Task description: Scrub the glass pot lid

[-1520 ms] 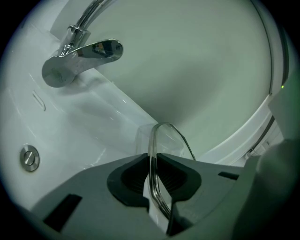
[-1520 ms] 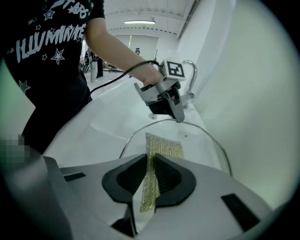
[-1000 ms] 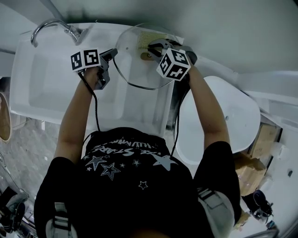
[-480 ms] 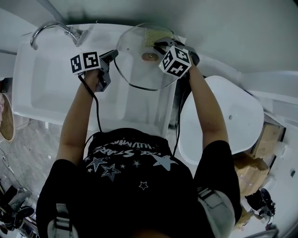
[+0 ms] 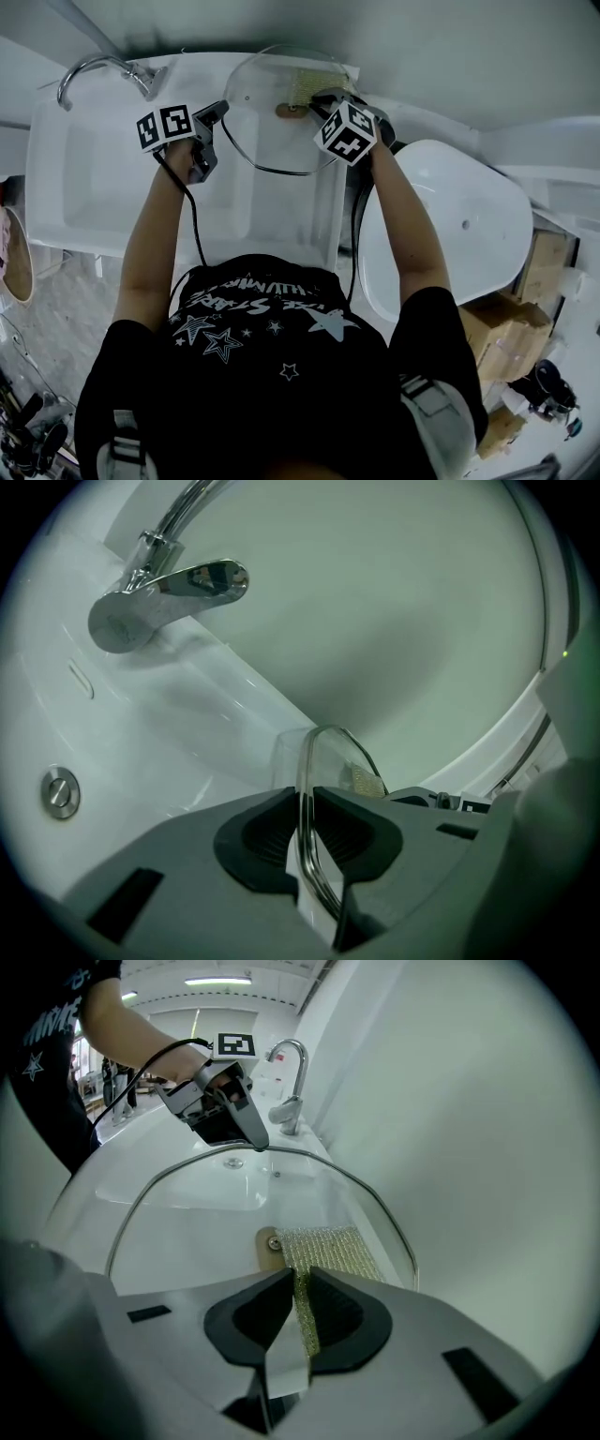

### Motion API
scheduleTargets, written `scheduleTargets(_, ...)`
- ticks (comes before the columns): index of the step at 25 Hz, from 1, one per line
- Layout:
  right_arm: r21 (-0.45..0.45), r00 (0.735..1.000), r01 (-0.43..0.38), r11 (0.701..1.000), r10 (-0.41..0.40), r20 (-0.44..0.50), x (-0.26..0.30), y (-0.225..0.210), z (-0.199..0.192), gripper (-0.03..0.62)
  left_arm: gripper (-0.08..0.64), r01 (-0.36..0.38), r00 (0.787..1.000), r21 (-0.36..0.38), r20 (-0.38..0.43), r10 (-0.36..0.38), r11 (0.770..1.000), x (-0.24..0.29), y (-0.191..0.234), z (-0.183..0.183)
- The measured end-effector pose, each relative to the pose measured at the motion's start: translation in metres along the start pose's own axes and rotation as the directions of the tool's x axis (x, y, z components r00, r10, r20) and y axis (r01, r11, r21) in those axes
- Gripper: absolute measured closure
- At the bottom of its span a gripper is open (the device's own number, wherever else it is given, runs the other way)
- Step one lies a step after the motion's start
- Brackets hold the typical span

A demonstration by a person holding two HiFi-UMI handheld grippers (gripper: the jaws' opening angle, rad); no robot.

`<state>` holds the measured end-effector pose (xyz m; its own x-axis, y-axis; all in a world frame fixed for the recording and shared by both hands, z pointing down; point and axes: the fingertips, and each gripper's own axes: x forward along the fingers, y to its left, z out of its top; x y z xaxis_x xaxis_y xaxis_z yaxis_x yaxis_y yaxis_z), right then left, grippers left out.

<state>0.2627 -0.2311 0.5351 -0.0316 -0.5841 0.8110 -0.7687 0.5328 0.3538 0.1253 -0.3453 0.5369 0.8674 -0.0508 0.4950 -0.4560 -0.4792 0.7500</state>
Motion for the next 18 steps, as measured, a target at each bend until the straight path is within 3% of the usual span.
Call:
scheduleTargets(12, 0.229, 0.999, 0.044, 0.972, -0.042, -0.015, -0.022, 0.026, -0.016, 0.535, 0.494, -0.004, 1.0, -0.001, -0.003, 0.004, 1.0, -0.001, 0.0, -0.003)
scheduleTargets(18, 0.288, 0.998, 0.056, 0.956, -0.052, -0.022, -0.025, 0.049, -0.014, 0.535, 0.494, -0.002, 1.0, -0.016, 0.001, 0.002, 1.0, -0.002, 0.002, -0.006)
